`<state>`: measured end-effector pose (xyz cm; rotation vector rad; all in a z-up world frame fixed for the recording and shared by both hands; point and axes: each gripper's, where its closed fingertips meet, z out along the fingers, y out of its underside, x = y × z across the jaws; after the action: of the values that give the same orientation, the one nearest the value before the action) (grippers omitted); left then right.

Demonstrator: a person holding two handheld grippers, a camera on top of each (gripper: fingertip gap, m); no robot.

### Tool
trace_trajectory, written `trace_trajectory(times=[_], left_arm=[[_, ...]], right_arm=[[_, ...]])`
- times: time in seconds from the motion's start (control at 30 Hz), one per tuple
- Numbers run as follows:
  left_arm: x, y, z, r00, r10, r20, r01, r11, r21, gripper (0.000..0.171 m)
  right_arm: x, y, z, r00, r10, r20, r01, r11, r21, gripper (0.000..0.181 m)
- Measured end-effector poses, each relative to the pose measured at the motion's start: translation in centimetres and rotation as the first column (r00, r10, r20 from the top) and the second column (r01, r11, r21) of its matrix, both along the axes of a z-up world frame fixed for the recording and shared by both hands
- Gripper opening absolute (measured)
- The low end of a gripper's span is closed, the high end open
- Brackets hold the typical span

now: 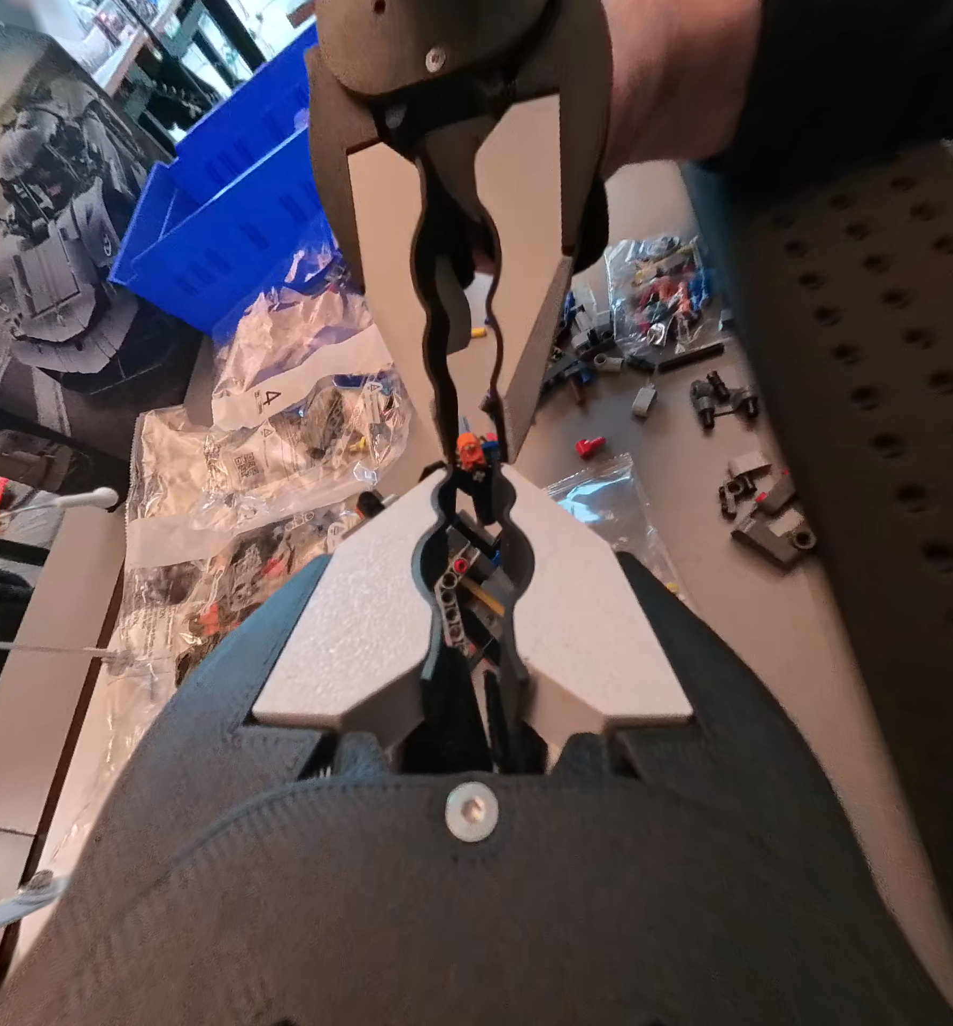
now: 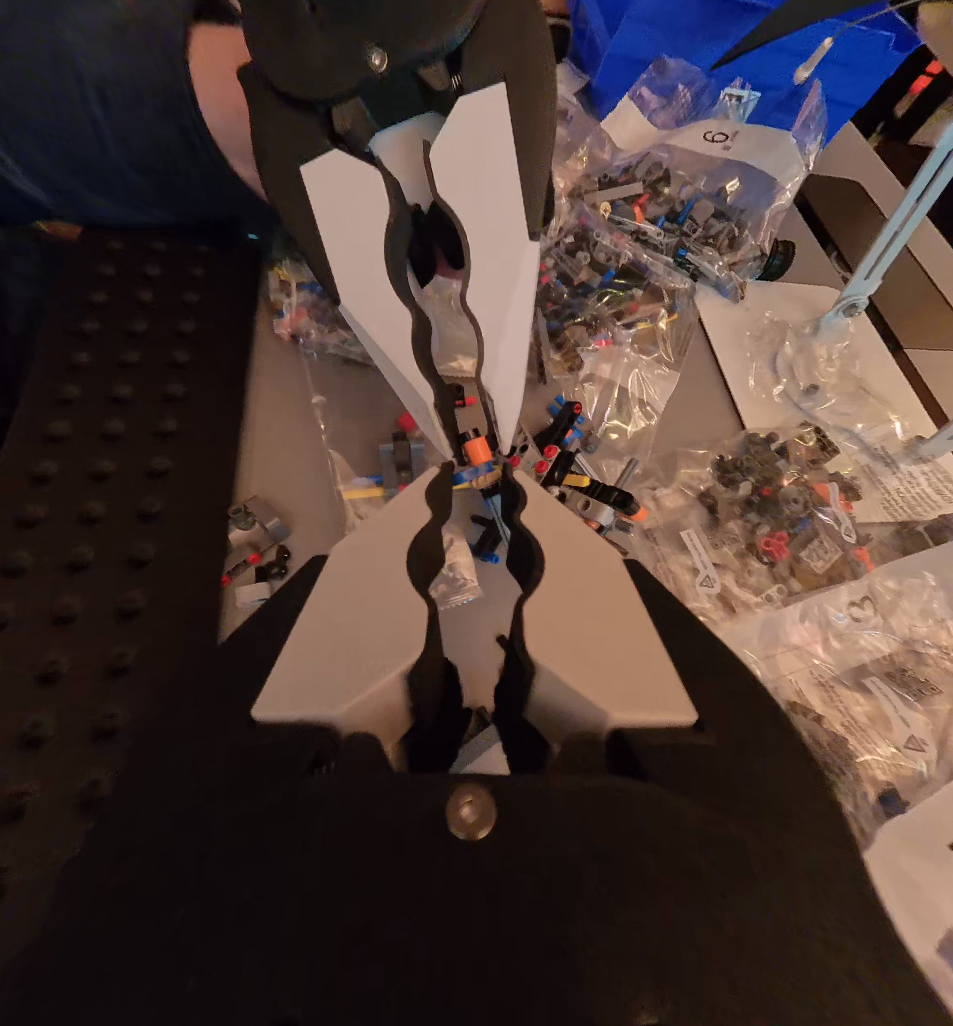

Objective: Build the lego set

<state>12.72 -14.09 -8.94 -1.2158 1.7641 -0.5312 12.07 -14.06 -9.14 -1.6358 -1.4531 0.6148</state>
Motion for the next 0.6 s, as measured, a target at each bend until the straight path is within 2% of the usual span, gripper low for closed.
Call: trace_trajectory(times=[0.1, 0.3, 0.53, 0.6], left_arm=[[-0.2, 0.1, -0.3, 1.000, 0.011, -0.024, -0.010, 1.000, 0.023, 0.006], [-0.1, -0.3, 1.6, 0.994, -0.007, 0.107, 0.016, 0.997, -0.078, 0.006], [0.0, -0.7, 4.5, 0.958, -0.010, 0.285, 0.081, 0.968, -0.237, 0.005], [0.0, -0.6, 4.6, 0.955, -0.002, 0.297, 0.081, 0.964, -0.254, 0.005]], right_arm=[[0.0, 0.1, -0.3, 1.000, -0.004, 0.004, 0.004, 1.000, -0.020, 0.015], [0.1, -0.2, 1.3, 0.995, 0.013, -0.103, -0.018, 0.999, -0.043, 0.015], [0.1, -0.6, 4.0, 0.963, 0.038, -0.267, -0.054, 0.997, -0.051, 0.015], [0.1, -0.6, 4.1, 0.964, 0.034, -0.263, -0.045, 0.998, -0.033, 0.015]])
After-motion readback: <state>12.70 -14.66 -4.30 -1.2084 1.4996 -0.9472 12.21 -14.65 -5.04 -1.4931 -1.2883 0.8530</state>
